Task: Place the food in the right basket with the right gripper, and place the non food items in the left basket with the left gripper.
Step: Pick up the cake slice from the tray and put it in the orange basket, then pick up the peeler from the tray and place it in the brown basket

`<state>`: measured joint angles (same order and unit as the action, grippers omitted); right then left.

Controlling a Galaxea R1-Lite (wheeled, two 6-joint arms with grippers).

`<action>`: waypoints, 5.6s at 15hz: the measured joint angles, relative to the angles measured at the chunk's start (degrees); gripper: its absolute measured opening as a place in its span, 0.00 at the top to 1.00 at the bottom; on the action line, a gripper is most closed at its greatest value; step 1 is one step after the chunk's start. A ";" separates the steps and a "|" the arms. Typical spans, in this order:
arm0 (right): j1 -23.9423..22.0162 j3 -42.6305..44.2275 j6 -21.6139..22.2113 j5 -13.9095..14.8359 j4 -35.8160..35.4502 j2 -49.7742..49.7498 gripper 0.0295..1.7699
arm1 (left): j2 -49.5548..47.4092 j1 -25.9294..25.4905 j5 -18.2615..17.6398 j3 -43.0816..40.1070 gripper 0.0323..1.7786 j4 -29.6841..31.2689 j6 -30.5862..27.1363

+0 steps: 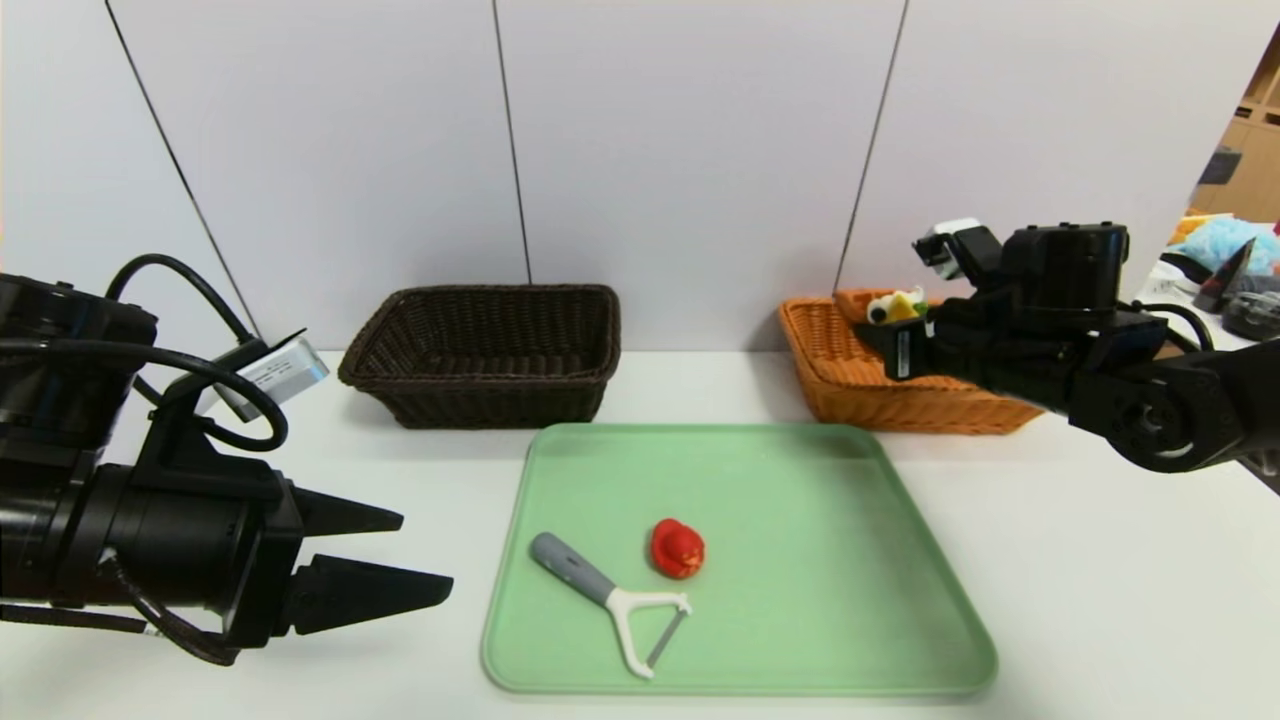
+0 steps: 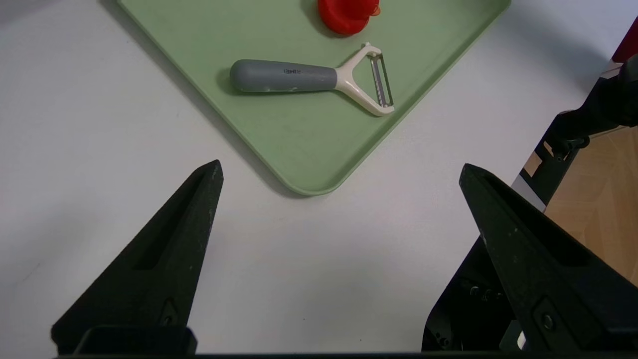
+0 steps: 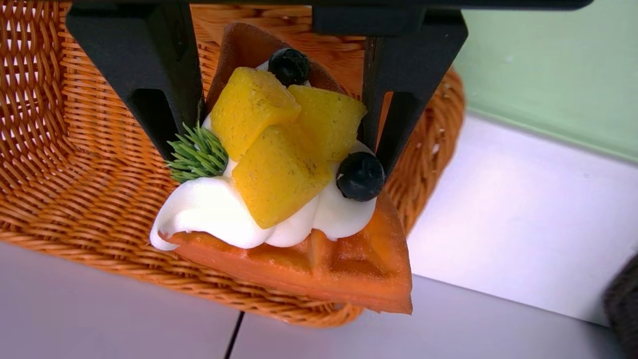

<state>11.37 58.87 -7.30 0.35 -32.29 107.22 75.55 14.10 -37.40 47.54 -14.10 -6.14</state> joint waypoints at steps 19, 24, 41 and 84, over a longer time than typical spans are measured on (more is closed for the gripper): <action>-3.46 3.50 0.41 -0.57 0.33 5.38 0.14 | -0.20 -0.05 -0.09 -0.50 0.05 0.49 0.04; -3.39 3.36 1.00 -0.65 2.30 2.40 0.09 | -0.88 -0.05 -0.09 -0.52 0.05 0.63 0.20; 3.25 -10.72 3.50 -18.71 32.82 -30.26 0.04 | -7.00 -0.05 0.17 -0.33 0.05 1.13 7.79; 13.51 -23.76 3.73 -21.47 33.89 -37.45 0.04 | 34.32 34.55 56.86 46.80 0.05 -35.76 70.17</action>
<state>24.88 35.11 -3.57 -21.11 1.60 69.77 109.86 48.65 19.46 94.34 -49.86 64.02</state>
